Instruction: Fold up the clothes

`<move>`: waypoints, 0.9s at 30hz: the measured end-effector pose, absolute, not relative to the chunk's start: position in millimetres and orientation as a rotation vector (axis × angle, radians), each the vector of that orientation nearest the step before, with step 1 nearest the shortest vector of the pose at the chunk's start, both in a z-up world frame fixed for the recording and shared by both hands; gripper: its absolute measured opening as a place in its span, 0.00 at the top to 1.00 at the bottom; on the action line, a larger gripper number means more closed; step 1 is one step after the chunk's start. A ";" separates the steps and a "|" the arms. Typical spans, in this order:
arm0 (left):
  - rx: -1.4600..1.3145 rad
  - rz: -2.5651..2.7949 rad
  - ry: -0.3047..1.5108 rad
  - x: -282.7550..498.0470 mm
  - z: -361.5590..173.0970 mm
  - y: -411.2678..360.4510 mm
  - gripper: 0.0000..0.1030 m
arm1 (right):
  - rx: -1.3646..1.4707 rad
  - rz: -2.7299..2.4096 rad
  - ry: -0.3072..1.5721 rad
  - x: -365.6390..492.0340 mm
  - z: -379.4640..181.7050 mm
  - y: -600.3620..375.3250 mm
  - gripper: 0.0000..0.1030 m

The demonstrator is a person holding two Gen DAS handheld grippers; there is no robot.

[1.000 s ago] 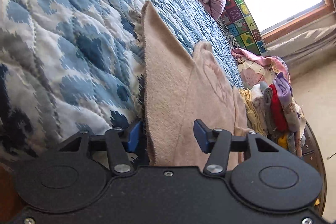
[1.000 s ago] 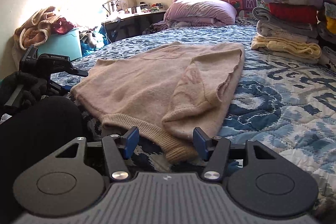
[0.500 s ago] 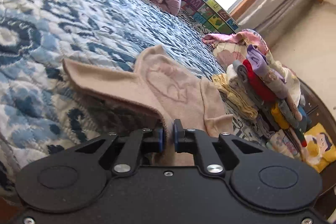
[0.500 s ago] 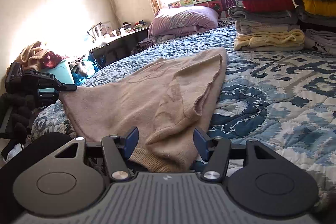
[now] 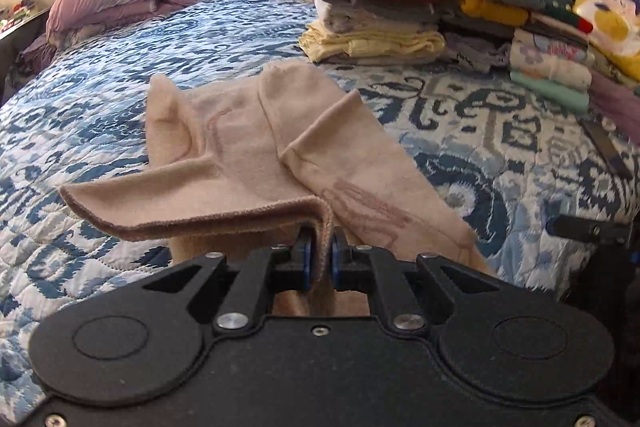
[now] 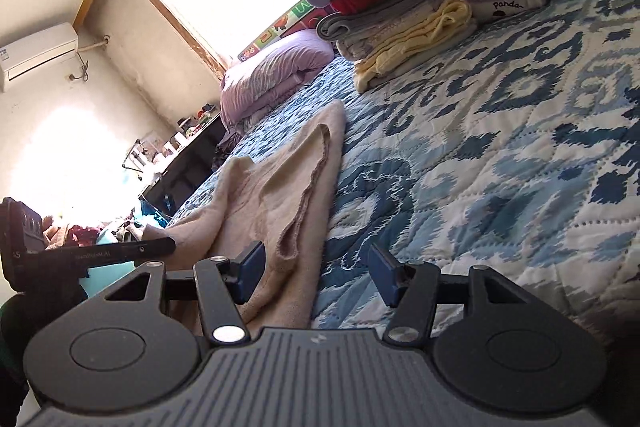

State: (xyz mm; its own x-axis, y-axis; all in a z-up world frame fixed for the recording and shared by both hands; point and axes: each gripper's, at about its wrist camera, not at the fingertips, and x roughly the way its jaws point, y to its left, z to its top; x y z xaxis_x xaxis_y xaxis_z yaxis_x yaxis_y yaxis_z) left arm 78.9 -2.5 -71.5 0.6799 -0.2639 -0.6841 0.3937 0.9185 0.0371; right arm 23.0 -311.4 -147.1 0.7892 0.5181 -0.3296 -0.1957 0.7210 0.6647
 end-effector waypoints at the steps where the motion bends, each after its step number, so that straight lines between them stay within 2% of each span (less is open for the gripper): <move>1: 0.227 -0.389 0.745 78.6 -78.0 -10.8 0.94 | 0.662 0.413 0.531 23.4 -148.0 -313.1 0.44; 8: 0.458 -0.455 0.773 71.1 -110.3 -42.0 0.94 | 0.675 0.408 0.542 28.5 -151.7 -313.8 0.44; 10: 0.489 -0.499 0.783 67.3 -113.7 -43.3 0.91 | 0.662 0.412 0.545 29.4 -151.8 -311.3 0.44; 12: 0.466 -0.534 0.793 62.9 -107.5 -36.6 0.77 | 0.642 0.416 0.543 29.5 -150.8 -307.9 0.44; 13: 0.425 -0.544 0.790 60.2 -99.5 -28.6 0.64 | 0.624 0.422 0.538 28.8 -149.4 -305.8 0.44; 14: 0.384 -0.552 0.787 57.4 -91.6 -20.7 0.59 | 0.606 0.428 0.532 28.0 -147.9 -303.4 0.44; 21: 0.018 -0.324 0.692 34.3 -43.7 88.7 0.62 | 0.480 0.501 0.525 23.6 -140.5 -278.3 0.44; 27: 0.034 -0.275 0.721 8.5 -53.9 109.6 0.64 | 0.514 0.519 0.517 27.2 -139.1 -274.8 0.45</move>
